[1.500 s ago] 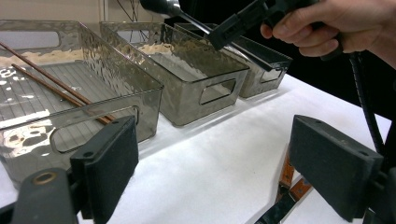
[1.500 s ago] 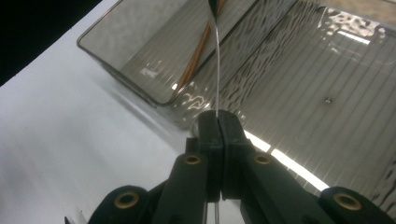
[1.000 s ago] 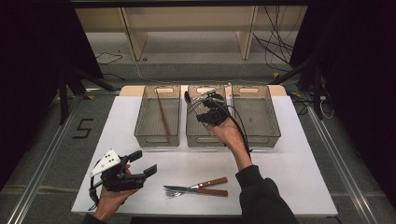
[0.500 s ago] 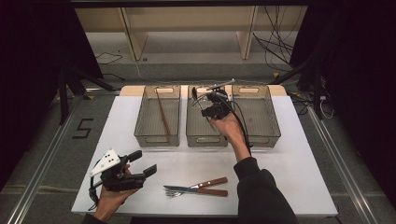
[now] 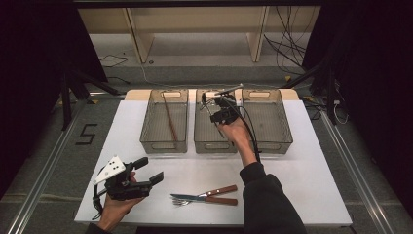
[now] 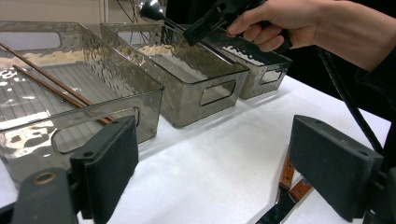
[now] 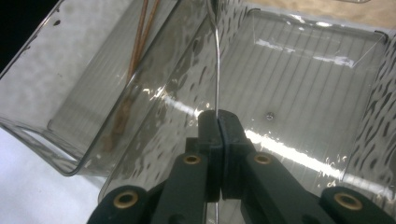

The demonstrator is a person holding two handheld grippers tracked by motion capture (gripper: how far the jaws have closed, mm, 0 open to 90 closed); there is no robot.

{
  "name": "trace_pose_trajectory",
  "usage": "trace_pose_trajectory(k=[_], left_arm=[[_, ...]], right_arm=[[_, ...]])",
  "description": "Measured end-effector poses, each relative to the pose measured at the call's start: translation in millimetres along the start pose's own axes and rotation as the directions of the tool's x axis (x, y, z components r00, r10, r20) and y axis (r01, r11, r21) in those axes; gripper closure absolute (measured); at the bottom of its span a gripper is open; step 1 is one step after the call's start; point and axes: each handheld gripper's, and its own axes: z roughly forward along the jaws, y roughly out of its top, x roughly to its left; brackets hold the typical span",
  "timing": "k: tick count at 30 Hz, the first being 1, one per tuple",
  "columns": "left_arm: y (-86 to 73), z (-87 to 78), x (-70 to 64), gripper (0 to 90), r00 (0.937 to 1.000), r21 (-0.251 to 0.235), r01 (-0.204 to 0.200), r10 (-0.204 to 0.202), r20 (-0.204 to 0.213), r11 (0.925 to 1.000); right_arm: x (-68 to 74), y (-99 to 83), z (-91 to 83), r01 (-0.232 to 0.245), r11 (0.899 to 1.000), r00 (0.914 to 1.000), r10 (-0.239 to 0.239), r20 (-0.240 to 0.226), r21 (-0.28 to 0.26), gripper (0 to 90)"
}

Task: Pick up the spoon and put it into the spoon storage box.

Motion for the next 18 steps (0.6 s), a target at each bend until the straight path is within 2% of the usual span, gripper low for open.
trace_pose_trajectory(k=[16, 18], left_arm=[[0.2, -0.2, -0.1, 15.4, 1.0000, -0.001, 0.000, 0.000, 0.000, 1.0000], [0.2, -0.1, -0.1, 15.4, 1.0000, -0.001, 0.000, 0.000, 0.001, 1.0000]], right_arm=[[0.6, -0.6, 14.6, -0.017, 1.000, 0.9997, 0.017, 0.016, 0.026, 88.3], [1.0, -0.5, 15.8, -0.017, 0.999, 0.9999, 0.017, 0.001, 0.030, 78.9]])
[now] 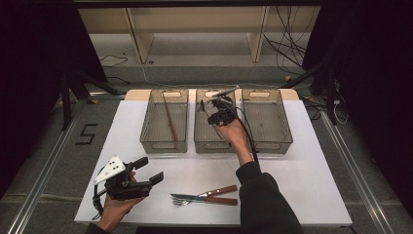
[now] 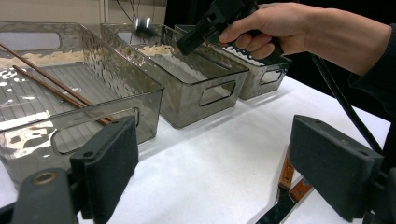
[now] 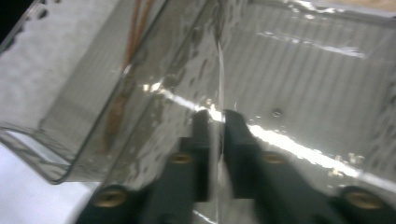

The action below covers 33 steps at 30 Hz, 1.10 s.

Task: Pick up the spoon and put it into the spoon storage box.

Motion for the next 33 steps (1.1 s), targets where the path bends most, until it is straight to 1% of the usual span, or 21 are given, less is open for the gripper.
trace_pose_trajectory(k=[2, 3, 4, 6, 11, 15, 20, 24, 33], left_arm=[[0.0, 0.0, 0.0, 15.4, 1.0000, 0.001, 0.000, 0.000, 0.000, 1.0000], [0.0, -0.1, 0.0, 15.4, 1.0000, 0.001, 0.000, 0.000, 0.000, 1.0000], [0.0, -0.1, 0.0, 15.4, 1.0000, 0.000, 0.001, -0.001, 0.000, 1.0000], [0.0, -0.1, 0.1, 15.4, 1.0000, 0.000, 0.001, -0.001, -0.001, 1.0000], [-0.1, 0.1, 0.3, 15.4, 1.0000, 0.001, 0.001, -0.001, 0.000, 1.0000], [-0.1, 0.0, 0.4, 15.4, 1.0000, 0.000, 0.002, -0.002, -0.001, 1.0000], [-0.2, 0.0, 0.2, 15.4, 1.0000, 0.001, 0.001, -0.001, -0.001, 1.0000], [-0.3, 0.2, 0.2, 15.4, 1.0000, 0.002, 0.001, -0.001, -0.002, 1.0000], [-0.4, 0.1, 0.2, 15.4, 1.0000, 0.003, 0.000, 0.000, -0.003, 1.0000]], right_arm=[[-0.4, 0.3, -0.2, -0.005, 1.000, 0.9995, 0.005, -0.030, -0.007, 69.9], [-0.6, 0.4, -0.5, -0.005, 1.000, 0.9989, 0.005, -0.047, -0.012, 66.8], [-0.5, 0.5, -1.5, -0.004, 1.000, 0.9984, 0.003, -0.057, -0.013, 66.8], [-0.3, 0.6, -3.9, 0.004, 1.000, 0.9985, -0.005, -0.055, -0.018, 65.8], [0.6, -0.2, -13.8, 0.021, 0.999, 0.9968, -0.024, -0.076, -0.036, 55.9], [6.1, -2.9, -23.7, 0.066, 0.997, 0.9927, -0.070, -0.098, -0.050, 47.5], [17.0, -8.8, -38.3, 0.118, 0.990, 0.9843, -0.127, -0.122, -0.076, 38.9], [21.6, -15.1, -49.0, 0.134, 0.987, 0.9788, -0.146, -0.143, -0.092, 35.8], [29.7, -36.8, -66.9, 0.193, 0.975, 0.9627, -0.210, -0.171, -0.109, 32.3]])
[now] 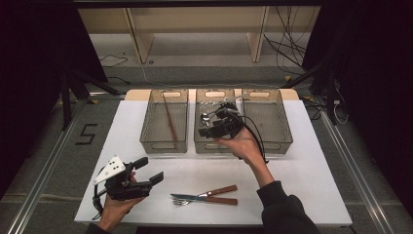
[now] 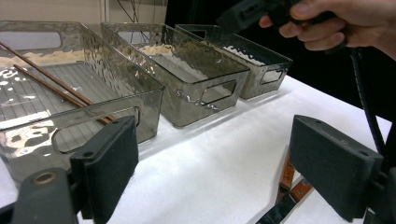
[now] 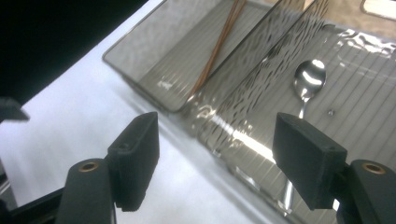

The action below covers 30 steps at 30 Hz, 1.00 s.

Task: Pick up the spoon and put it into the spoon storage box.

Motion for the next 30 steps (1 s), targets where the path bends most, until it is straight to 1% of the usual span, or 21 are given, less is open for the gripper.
trace_pose_trajectory(k=[9, 16, 20, 30], left_arm=[[-0.2, 0.2, -0.2, 15.4, 1.0000, 0.004, -0.002, 0.002, -0.002, 1.0000], [-0.6, 0.5, -0.2, 15.4, 1.0000, 0.006, -0.002, 0.002, -0.002, 1.0000], [-0.7, 0.6, -0.3, 15.4, 1.0000, 0.008, -0.003, 0.003, -0.004, 1.0000], [-1.4, 0.9, 0.0, 15.4, 1.0000, 0.011, -0.004, 0.004, -0.006, 0.9999]], right_arm=[[9.6, -27.5, -8.8, 0.035, 0.999, 0.9991, -0.035, -0.023, 0.017, 31.7], [14.8, -46.3, -14.2, 0.056, 0.998, 0.9978, -0.055, -0.036, 0.035, 29.1], [16.9, -54.3, -16.4, 0.060, 0.998, 0.9972, -0.058, -0.047, 0.033, 28.0], [29.3, -74.8, -17.0, 0.094, 0.995, 0.9916, -0.090, -0.092, 0.038, 27.6]])
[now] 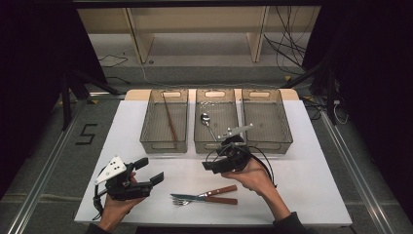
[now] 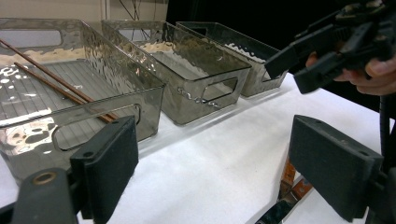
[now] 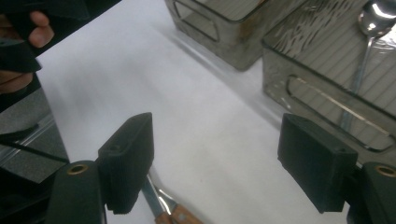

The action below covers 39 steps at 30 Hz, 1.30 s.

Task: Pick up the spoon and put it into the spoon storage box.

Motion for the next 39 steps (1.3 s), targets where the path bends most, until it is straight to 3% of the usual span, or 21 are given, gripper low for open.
trace_pose_trajectory(k=[10, 39], left_arm=[[-0.1, 0.5, 0.2, 15.4, 1.0000, 0.002, 0.002, -0.002, -0.002, 1.0000], [0.7, 1.2, 0.6, 15.4, 1.0000, -0.003, 0.006, -0.006, 0.004, 1.0000]], right_arm=[[10.5, -9.7, -0.1, 0.023, 1.000, 0.9995, -0.023, -0.022, 0.002, 27.7], [25.1, -29.7, 7.9, 0.065, 0.995, 0.9974, -0.062, -0.037, 0.078, 24.5]])
